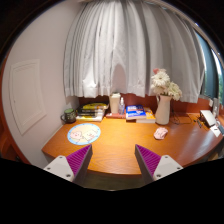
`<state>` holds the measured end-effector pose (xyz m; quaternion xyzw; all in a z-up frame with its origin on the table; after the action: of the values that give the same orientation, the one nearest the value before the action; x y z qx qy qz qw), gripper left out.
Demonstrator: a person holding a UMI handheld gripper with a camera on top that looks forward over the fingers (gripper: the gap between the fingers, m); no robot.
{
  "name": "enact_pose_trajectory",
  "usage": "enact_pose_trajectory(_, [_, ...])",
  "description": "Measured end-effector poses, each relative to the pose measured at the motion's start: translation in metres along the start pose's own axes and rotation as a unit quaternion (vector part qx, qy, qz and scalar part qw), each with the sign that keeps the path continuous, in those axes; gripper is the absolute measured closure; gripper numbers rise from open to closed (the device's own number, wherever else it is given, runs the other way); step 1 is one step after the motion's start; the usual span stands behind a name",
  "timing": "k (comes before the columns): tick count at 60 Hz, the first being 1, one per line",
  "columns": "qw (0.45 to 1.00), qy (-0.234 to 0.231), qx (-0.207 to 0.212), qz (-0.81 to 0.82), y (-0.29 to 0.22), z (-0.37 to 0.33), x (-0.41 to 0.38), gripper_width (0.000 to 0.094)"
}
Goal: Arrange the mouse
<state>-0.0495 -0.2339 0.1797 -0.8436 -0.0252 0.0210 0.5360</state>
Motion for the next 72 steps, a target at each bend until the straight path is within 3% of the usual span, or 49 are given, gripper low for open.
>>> enact_pose_trajectory(8, [0.999,0.024,-0.037,0.006,0.03,0.003,0.027,0.0077])
enact_pose_trajectory(18, [0.994,0.071,-0.08,0.014,0.096,0.038,0.114,0.0075])
enact_pose_trajectory(31, [0.986,0.122,-0.111,0.028,0.112,0.096,0.206,0.0073])
enact_pose_trajectory(55, [0.986,0.087,-0.143,0.023,0.067,0.258,0.263,0.0069])
enact_pose_trajectory(72, [0.985,0.056,-0.163,0.023,0.043,0.319,0.26,0.0086])
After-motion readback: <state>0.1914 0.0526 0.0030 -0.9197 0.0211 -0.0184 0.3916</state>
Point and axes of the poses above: the point between the fingertips, and its own axes, seen from behind it with the camera up: x to the right, y down, z forward, the way the camera looks, the point moved 2 cm from there along -z, backward, against the way the camera looks, and after that the axes turned 3 degrees about y, right-handed, at the moved point
